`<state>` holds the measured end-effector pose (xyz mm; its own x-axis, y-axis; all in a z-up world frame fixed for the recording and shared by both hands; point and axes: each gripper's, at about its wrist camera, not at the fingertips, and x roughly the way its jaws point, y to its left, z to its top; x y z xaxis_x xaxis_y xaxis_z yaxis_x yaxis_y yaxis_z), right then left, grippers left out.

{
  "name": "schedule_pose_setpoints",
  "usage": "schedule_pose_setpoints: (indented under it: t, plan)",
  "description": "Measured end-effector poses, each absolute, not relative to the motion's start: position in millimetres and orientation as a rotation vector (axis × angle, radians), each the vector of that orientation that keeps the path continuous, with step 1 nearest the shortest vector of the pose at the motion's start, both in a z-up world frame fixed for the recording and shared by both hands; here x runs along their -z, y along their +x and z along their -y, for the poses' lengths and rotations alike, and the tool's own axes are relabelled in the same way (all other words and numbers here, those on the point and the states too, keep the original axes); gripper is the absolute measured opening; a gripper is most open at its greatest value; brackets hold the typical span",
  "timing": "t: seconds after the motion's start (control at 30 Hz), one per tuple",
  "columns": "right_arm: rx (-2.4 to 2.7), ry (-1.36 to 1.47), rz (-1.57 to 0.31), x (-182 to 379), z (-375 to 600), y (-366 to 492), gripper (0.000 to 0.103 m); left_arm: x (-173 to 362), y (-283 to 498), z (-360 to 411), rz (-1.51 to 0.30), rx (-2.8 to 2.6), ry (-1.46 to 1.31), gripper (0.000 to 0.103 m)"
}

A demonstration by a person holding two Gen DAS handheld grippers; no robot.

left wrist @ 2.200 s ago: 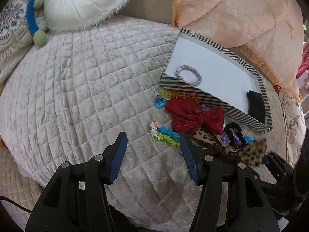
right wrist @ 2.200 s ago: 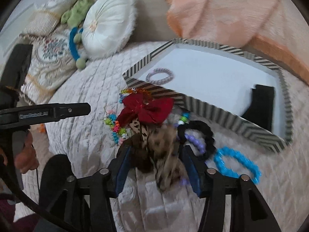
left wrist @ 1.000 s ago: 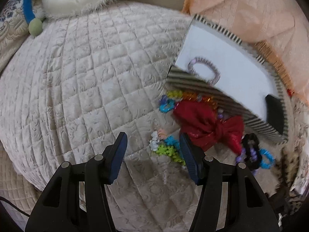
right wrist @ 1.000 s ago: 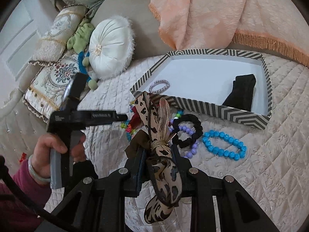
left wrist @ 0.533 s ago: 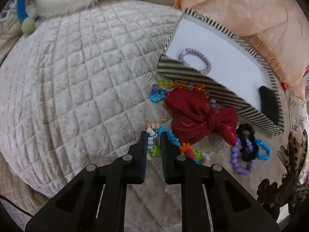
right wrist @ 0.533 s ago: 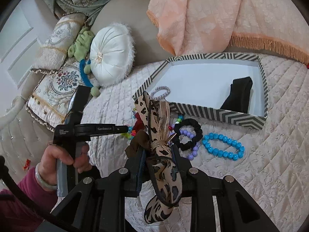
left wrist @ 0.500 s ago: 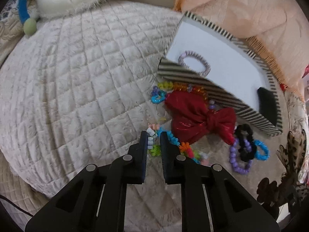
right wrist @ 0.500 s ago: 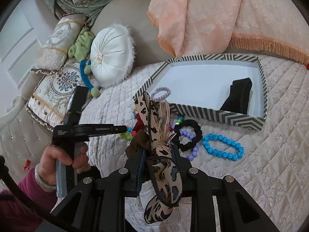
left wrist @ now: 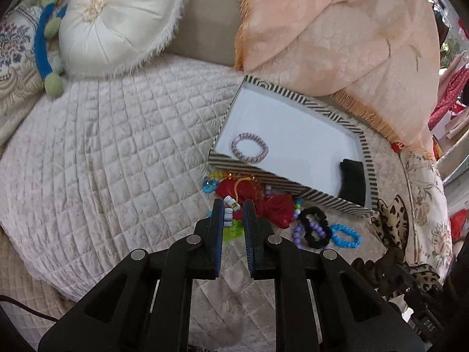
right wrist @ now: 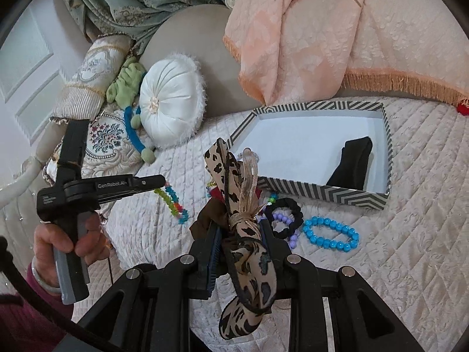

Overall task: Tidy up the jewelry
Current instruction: 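Grasp multicolour beaded bracelet with left tool while right tool holds scrunchie raised, then carry both items over the striped tray and open both tools inside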

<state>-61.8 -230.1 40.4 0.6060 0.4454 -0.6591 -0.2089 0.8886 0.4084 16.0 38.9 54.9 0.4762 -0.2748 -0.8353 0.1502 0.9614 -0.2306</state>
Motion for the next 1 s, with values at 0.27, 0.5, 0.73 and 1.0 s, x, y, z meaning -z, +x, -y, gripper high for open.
schedule_pose_setpoints:
  t: [0.27, 0.5, 0.73, 1.0]
  plan:
    - [-0.365, 0.307, -0.824, -49, 234, -59, 0.024, -74, 12, -26, -0.995, 0.26, -0.088, 0.012]
    - [-0.344, 0.299, -0.826, -51, 236, -53, 0.024, -81, 15, -10, -0.976, 0.272, -0.049, 0.012]
    - [-0.329, 0.311, -0.836, -50, 242, -40, 0.024, -82, 23, 4, -0.967, 0.278, -0.015, 0.012]
    - [-0.303, 0.314, -0.843, -50, 253, -16, 0.024, -78, 42, 21, -0.976, 0.273, 0.011, 0.012]
